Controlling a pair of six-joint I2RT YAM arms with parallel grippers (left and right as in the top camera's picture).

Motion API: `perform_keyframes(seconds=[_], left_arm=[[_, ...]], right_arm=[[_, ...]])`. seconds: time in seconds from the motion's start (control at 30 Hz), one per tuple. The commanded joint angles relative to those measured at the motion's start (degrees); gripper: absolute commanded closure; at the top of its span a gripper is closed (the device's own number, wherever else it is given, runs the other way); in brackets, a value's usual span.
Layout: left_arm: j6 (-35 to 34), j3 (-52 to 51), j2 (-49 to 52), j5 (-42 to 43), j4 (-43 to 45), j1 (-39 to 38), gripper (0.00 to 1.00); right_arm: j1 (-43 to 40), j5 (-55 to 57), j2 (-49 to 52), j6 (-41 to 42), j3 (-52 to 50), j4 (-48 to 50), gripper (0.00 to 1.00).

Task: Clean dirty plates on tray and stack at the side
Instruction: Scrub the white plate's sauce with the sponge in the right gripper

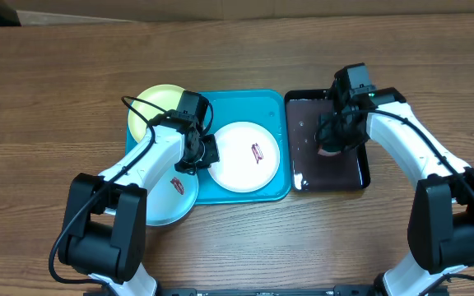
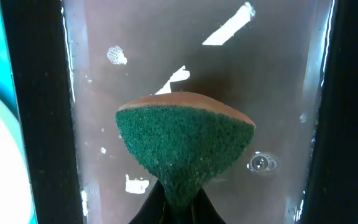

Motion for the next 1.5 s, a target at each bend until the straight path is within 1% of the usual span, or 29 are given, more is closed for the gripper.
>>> perform_keyframes(seconds=[0.0, 0.13, 0.27, 0.4, 0.6, 0.77, 0.93, 1.07, 1.3, 1.47], left_arm=[[0.1, 1.2, 0.7, -0.6, -0.1, 0.3, 0.96], [0.0, 1.2, 0.7, -0.6, -0.1, 0.3, 0.96], [0.0, 1.2, 0.7, -0.6, -0.1, 0.3, 0.96], [0.0, 1.2, 0.7, -0.6, -0.1, 0.3, 0.96], [0.0, 1.2, 0.7, -0.6, -0.1, 0.3, 0.96], [0.0, 1.2, 0.7, -0.6, -0.1, 0.3, 0.96], [0.0, 1.2, 0.7, -0.6, -0.1, 0.3, 0.96], [0.0, 1.2, 0.7, -0.6, -0.1, 0.3, 0.96], [0.0, 1.2, 0.7, -0.6, -0.2, 0.3, 0.96], [0.0, 1.2, 0.7, -0.5, -0.2, 0.3, 0.96]], right_arm=[[0.2, -0.1, -0.7, 0.0, 4.5, -2.4, 0.96], [0.6, -0.6, -0.7, 0.0, 11.7, -9.3, 0.96], [2.1, -1.4, -0.7, 0.0, 16.7, -12.9, 0.96], [5.4, -3.1, -0.7, 0.0, 17.4, -11.5, 0.96], [14.3, -1.5, -0.6, -0.2, 17.2, -8.9, 0.96], [22.2, 9.5, -0.5, 0.3, 15.9, -7.8, 0.96], [27.5, 19.0, 1.0, 0.5, 14.3, -6.1, 0.96], [29.2, 20.2, 2.8, 1.7, 12.6, -4.0, 0.96], [29.2, 20.3, 6.6, 2.9, 11.6, -1.5, 0.96], [29.2, 21.2, 11.1, 3.8, 11.6, -0.3, 0.96]])
